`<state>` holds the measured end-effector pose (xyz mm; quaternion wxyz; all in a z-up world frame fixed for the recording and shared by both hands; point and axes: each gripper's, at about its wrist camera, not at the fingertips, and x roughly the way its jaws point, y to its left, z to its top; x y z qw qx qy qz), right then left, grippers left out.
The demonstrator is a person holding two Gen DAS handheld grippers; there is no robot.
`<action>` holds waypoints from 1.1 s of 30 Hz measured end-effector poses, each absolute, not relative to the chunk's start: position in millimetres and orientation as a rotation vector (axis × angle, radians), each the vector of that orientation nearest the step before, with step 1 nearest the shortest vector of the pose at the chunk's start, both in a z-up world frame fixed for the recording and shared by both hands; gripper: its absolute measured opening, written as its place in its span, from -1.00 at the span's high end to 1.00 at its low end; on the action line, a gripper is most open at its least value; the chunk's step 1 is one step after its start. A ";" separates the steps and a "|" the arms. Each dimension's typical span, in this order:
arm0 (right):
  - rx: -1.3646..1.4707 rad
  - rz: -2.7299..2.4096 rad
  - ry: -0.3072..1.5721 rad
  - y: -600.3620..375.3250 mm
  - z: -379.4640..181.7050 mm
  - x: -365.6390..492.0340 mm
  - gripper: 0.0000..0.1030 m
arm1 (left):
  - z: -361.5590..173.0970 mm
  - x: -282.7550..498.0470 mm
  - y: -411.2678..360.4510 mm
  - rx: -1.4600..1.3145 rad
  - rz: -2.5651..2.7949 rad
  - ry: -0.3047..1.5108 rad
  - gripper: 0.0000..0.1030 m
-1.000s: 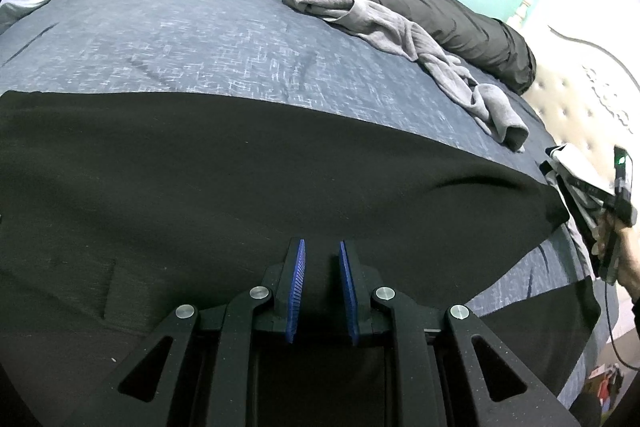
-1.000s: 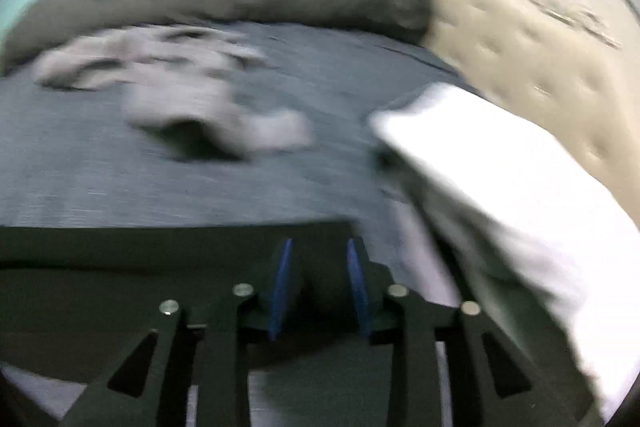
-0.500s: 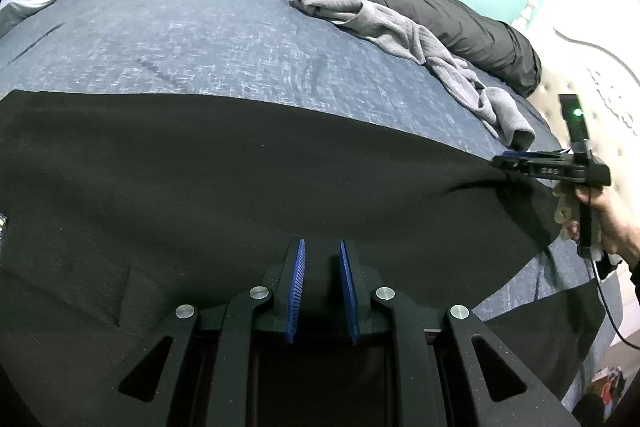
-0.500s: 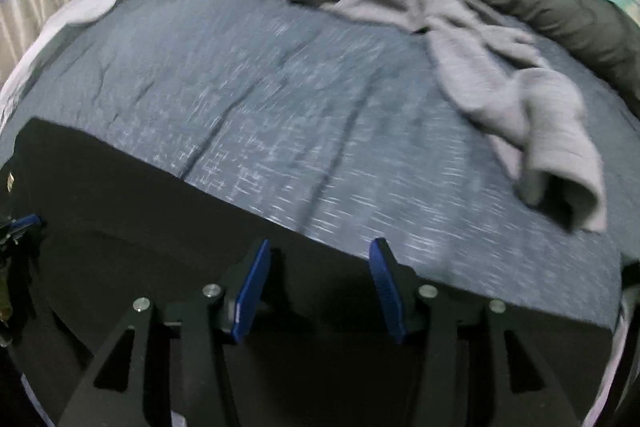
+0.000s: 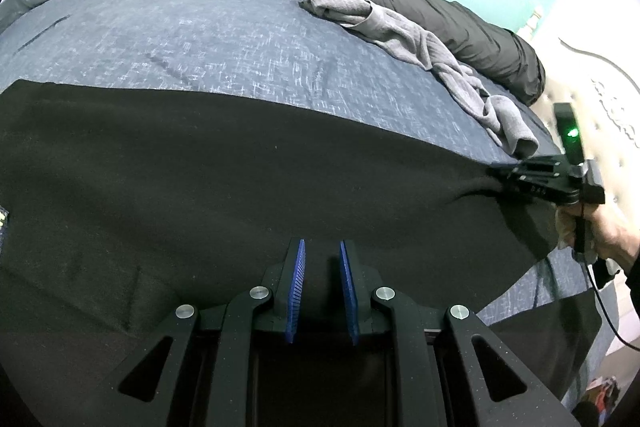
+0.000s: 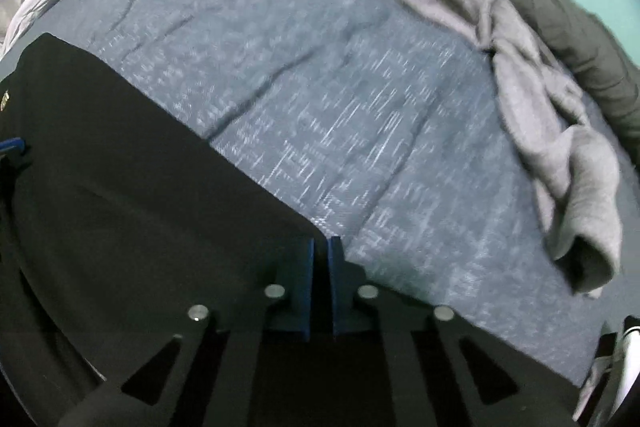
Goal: Fold clothes
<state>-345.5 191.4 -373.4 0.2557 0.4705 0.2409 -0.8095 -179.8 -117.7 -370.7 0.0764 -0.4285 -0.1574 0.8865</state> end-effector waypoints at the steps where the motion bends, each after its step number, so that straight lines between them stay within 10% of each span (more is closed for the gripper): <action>1: 1.252 -2.216 0.656 192.7 -368.6 -344.2 0.92 | -371.5 -180.0 -118.0 -1.286 2.654 -0.478 0.62; 20: 1.396 -2.416 0.617 208.1 -376.7 -389.2 0.81 | -374.4 -177.8 -138.3 -1.306 2.682 -0.530 0.62; 33: 1.332 -2.356 0.271 246.1 -344.3 -279.6 0.72 | -370.3 -172.1 -143.9 -1.316 2.680 -0.523 0.62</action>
